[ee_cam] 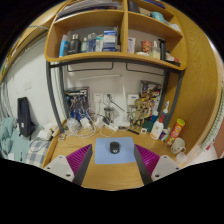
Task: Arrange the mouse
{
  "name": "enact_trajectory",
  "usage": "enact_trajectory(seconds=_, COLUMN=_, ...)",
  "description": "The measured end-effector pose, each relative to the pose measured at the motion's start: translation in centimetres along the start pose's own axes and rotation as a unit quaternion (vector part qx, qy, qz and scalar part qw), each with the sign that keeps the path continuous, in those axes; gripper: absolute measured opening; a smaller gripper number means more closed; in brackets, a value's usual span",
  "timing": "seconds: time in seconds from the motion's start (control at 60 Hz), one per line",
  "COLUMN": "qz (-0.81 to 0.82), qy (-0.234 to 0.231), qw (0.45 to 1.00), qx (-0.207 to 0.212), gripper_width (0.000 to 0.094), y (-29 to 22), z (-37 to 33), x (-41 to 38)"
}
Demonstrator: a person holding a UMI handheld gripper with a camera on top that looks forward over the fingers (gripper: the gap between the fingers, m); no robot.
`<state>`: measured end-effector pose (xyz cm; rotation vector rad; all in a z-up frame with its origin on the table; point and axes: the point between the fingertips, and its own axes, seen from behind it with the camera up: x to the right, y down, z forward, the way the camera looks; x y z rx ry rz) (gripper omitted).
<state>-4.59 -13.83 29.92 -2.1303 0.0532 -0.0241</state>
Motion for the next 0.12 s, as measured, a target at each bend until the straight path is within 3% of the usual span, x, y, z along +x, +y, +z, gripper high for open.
enact_trajectory(seconds=0.117, qz=0.007, qy=0.004, qw=1.0, qx=-0.002, gripper_width=0.0843, y=0.58, z=-0.73, x=0.28)
